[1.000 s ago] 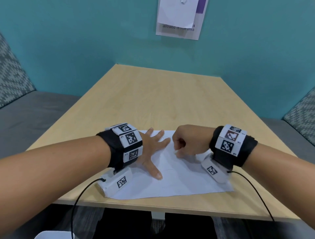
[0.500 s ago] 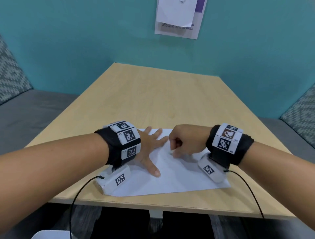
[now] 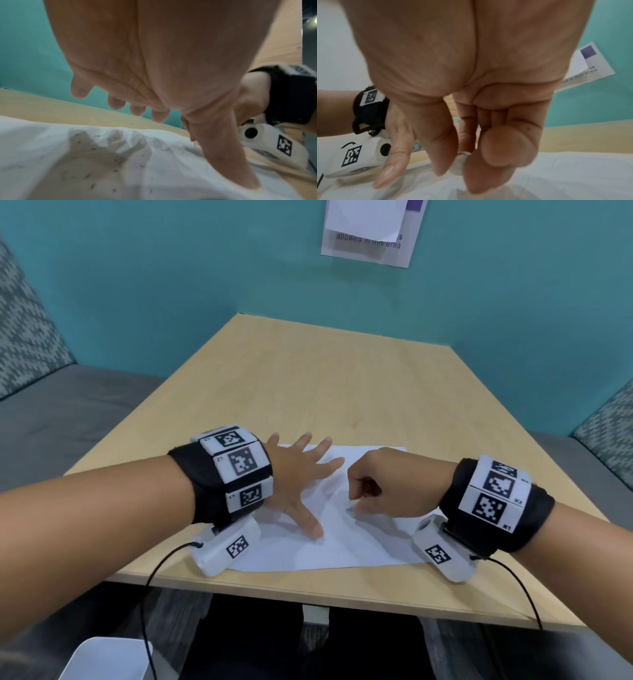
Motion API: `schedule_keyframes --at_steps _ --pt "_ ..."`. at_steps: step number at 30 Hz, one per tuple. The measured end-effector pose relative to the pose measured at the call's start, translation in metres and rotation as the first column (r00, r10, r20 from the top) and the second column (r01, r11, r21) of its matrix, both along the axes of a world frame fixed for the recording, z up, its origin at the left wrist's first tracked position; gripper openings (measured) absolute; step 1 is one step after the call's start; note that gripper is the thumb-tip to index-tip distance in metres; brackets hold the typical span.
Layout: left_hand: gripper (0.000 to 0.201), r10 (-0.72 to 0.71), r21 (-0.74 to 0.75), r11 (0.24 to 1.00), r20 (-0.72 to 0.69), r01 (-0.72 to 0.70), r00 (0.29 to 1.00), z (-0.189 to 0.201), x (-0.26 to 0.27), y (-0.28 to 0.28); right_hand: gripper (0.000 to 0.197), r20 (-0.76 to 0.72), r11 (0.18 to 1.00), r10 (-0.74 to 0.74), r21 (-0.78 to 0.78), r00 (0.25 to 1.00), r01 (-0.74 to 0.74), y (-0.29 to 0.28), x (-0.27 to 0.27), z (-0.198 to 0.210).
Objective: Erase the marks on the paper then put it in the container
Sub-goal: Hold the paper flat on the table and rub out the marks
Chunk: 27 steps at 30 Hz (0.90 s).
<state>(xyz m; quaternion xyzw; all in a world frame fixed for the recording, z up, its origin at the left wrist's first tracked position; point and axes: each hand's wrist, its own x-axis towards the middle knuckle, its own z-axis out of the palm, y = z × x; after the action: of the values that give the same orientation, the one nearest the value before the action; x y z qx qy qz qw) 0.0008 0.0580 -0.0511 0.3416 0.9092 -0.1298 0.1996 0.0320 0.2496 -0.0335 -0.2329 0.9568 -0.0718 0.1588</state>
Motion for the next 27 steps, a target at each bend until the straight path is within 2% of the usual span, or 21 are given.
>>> schedule_keyframes --at_steps 3,7,9,14,18,22,27 --pt "0.118 -0.025 -0.053 0.998 0.103 0.031 0.994 0.005 0.009 -0.007 0.016 0.028 1.000 0.000 -0.019 1.000 0.001 -0.002 0.004 -0.002" --pt "0.117 -0.018 -0.048 0.998 0.186 0.027 0.982 -0.005 0.010 -0.011 0.015 0.024 1.000 0.017 0.004 1.000 -0.017 -0.011 0.004 -0.008" --pt "0.116 -0.027 -0.046 0.998 0.182 0.036 0.983 -0.007 0.009 -0.011 0.014 0.023 1.000 0.027 0.003 0.999 -0.027 -0.016 0.005 -0.009" --pt "0.111 -0.064 -0.018 0.998 0.157 0.067 0.986 -0.011 0.009 -0.013 0.010 0.113 0.986 0.167 -0.025 0.980 -0.165 -0.034 0.019 -0.010" --pt "0.110 -0.047 -0.019 0.999 0.139 0.050 0.989 -0.013 0.008 -0.011 0.010 0.020 0.999 0.046 0.019 0.999 -0.047 -0.028 -0.003 -0.007" --pt "0.097 -0.048 0.015 0.999 0.154 0.046 0.987 -0.014 0.007 -0.013 0.009 0.114 0.988 0.151 -0.026 0.982 -0.149 -0.038 0.011 -0.012" --pt "0.109 -0.051 0.001 0.999 0.128 0.051 0.990 -0.020 0.004 -0.013 0.009 0.014 0.998 0.040 0.037 0.999 -0.041 -0.029 -0.008 -0.007"
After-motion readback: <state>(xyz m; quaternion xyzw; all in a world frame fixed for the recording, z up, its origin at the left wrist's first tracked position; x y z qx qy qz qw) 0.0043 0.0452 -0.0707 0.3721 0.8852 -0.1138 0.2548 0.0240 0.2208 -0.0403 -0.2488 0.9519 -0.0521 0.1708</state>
